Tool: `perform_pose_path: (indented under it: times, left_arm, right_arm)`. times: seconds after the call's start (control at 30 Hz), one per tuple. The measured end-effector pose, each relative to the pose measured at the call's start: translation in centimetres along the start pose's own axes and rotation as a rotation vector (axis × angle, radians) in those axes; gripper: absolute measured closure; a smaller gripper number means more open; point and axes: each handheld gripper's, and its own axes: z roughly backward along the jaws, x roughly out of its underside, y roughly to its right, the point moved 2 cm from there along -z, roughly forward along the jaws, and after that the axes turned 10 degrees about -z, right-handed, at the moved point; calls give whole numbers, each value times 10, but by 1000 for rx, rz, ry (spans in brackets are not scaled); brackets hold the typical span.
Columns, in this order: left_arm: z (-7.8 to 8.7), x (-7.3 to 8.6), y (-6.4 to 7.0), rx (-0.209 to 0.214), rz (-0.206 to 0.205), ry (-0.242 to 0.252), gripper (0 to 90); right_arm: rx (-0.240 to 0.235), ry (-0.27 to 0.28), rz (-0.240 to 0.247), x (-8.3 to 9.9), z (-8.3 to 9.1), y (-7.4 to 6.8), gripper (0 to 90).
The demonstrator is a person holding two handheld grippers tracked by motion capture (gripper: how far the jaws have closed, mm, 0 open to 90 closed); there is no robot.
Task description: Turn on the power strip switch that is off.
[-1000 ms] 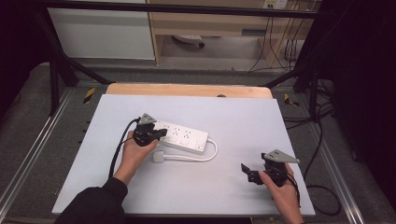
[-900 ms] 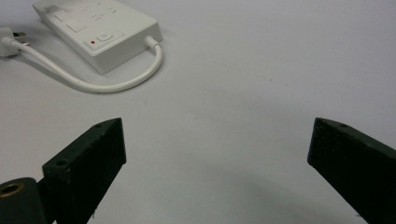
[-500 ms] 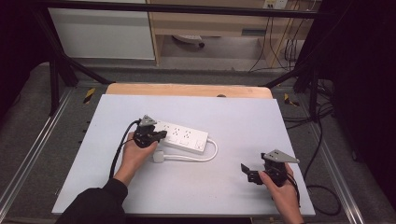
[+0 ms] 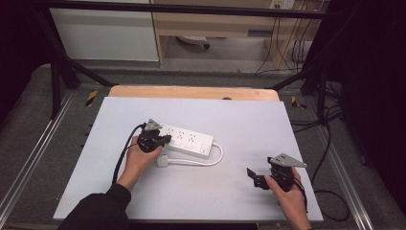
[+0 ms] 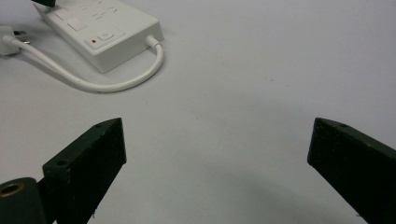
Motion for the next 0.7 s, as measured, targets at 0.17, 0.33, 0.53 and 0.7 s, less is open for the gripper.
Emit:
perform_pose_path:
  times: [0.17, 0.33, 0.53, 0.7]
  left_arm:
    - [1, 0, -2, -1, 7, 1, 900]
    - [0, 1, -2, -5, 2, -4, 900]
    - [-1, 2, -2, 0, 12, 2, 900]
    - [0, 2, -2, -2, 6, 1, 900]
  right_arm:
    - [-1, 0, 0, 0, 0, 0, 50]
    - [1, 3, 0, 0, 0, 0, 50]
    - [2, 2, 0, 0, 1, 0, 51]
    - [3, 2, -2, 0, 1, 0, 50]
